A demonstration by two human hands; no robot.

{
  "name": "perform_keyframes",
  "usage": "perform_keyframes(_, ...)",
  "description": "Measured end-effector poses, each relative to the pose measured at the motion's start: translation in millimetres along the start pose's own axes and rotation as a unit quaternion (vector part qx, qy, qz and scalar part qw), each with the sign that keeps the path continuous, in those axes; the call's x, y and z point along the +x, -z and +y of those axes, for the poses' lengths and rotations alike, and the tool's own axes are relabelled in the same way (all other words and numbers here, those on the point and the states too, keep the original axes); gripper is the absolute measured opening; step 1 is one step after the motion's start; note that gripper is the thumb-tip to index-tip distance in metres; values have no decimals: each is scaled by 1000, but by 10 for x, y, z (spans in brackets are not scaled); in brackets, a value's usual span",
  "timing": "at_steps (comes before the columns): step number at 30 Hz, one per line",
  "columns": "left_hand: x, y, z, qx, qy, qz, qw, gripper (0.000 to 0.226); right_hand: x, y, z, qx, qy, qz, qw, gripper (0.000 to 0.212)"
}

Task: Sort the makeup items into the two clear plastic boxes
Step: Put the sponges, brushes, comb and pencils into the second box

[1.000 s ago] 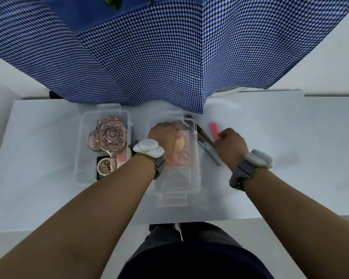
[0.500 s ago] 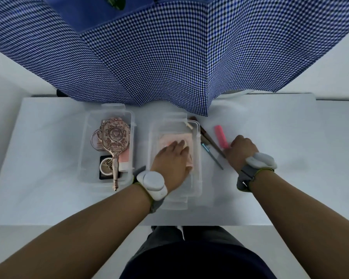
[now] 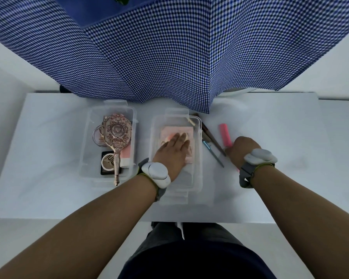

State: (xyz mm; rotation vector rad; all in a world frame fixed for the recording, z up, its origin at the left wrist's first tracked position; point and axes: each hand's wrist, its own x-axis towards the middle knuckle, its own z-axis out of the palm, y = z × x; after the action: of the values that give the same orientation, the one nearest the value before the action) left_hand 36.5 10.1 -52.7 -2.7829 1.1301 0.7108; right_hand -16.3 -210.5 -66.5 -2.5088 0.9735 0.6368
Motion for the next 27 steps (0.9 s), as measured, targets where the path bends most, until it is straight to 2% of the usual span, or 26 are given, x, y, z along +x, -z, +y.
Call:
perform_keyframes(4, -104, 28, -18, -34, 2, 23, 999, 64, -77, 63, -29, 22, -16, -11, 1000, 38)
perform_keyframes(9, -215, 91, -4, -91, 29, 98, 991, 50, -224, 211, -235, 66, -49, -19, 996, 34)
perform_keyframes(12, -253, 140, 46, -153, 58, 142, 976, 43, -354, 321, -370, 118, -21, -10, 993, 22)
perform_keyframes(14, -287, 170, 74, -179, 71, 163, 968, 41, -475, 397, -462, 174, 6, -13, 985, 28)
perform_keyframes(16, -329, 174, 85, -174, 63, 159, 970, 40, -596, 451, -564, 234, 30, -35, 971, 34)
perform_keyframes(18, -381, 168, 79, -165, 53, 149, 973, 39, -708, 457, -673, 290, 38, -57, 954, 31)
perform_keyframes(21, -448, 211, 86, -243, 91, 145, 955, 36, -819, 376, -822, 335, 21, -102, 937, 27)
perform_keyframes(22, -456, 234, 98, -314, 111, 138, 933, 36, -846, 332, -858, 340, 19, -113, 933, 27)
perform_keyframes(23, -457, 264, 112, -418, 136, 120, 890, 37, -865, 285, -886, 342, 21, -118, 932, 28)
perform_keyframes(25, -470, 339, 154, -615, 178, 52, 766, 34, -891, 206, -930, 328, 33, -109, 938, 30)
perform_keyframes(26, -481, 362, 161, -672, 185, 18, 717, 31, -897, 168, -950, 319, 38, -102, 942, 30)
perform_keyframes(27, -488, 374, 161, -699, 185, -11, 691, 27, -895, 135, -967, 314, 39, -96, 944, 30)
